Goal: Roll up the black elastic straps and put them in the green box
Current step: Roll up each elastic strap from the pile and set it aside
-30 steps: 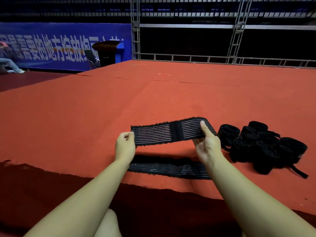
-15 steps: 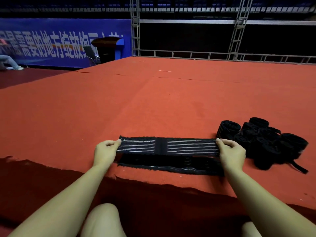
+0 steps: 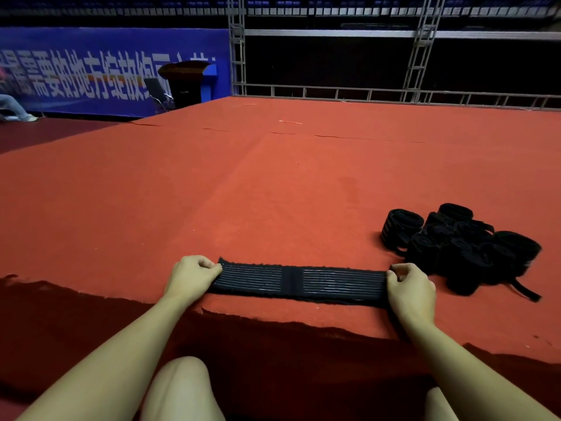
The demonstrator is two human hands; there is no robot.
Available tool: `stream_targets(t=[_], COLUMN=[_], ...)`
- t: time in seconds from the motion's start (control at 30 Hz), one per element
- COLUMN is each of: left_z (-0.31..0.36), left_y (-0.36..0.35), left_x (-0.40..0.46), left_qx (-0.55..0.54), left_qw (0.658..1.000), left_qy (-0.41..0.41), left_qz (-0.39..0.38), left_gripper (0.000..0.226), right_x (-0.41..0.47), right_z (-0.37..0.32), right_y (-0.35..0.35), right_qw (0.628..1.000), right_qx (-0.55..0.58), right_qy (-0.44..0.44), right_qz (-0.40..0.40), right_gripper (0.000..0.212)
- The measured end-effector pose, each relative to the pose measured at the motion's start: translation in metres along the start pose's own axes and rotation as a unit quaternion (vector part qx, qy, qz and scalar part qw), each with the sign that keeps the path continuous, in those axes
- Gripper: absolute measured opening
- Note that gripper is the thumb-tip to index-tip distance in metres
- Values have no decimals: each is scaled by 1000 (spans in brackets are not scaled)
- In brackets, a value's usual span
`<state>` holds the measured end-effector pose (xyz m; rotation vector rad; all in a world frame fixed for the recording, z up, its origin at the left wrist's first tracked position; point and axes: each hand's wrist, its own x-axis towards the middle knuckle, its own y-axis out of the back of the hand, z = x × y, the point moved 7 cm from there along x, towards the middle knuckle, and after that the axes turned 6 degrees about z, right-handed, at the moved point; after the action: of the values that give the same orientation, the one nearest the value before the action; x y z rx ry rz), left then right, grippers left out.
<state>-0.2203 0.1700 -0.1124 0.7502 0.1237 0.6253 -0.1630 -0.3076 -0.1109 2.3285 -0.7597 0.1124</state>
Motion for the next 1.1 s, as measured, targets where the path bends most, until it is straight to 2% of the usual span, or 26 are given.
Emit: stream_targets(t=[0.2, 0.27, 0.33, 0.43, 0.6, 0.73, 0.87, 1.1], left_z=[7, 8, 8, 14, 16, 18, 22, 19], left_y=[-1, -4, -9, -17, -23, -23, -20, -10], left_x=[3, 7, 11, 13, 13, 6, 1, 6], left_qx=[83, 107, 139, 184, 204, 240, 254, 155], left_qw=[996, 994, 990, 982, 977, 970, 966, 985], left_qy=[-24, -11, 16, 32, 45, 18, -19, -57], left_qz=[-15, -24, -30, -39, -36, 6, 39, 59], left_gripper=[14, 14, 31, 58, 69, 68, 58, 57], right_x=[-2, 2, 6, 9, 10, 12, 12, 11], right_z=[0, 2, 6, 5, 0, 3, 4, 1], right_y=[-11, -13, -15, -17, -14, -11, -10, -1], right_qw=[991, 988, 983, 980, 982, 984, 983, 987], right_qx=[-116, -141, -155, -129, -90, -73, -53, -14], right_qy=[51, 31, -11, -53, -55, -58, -62, -66], right_qz=[-37, -54, -93, -144, -159, -154, -164, -147], right_gripper=[26, 33, 35, 41, 38, 41, 39, 35])
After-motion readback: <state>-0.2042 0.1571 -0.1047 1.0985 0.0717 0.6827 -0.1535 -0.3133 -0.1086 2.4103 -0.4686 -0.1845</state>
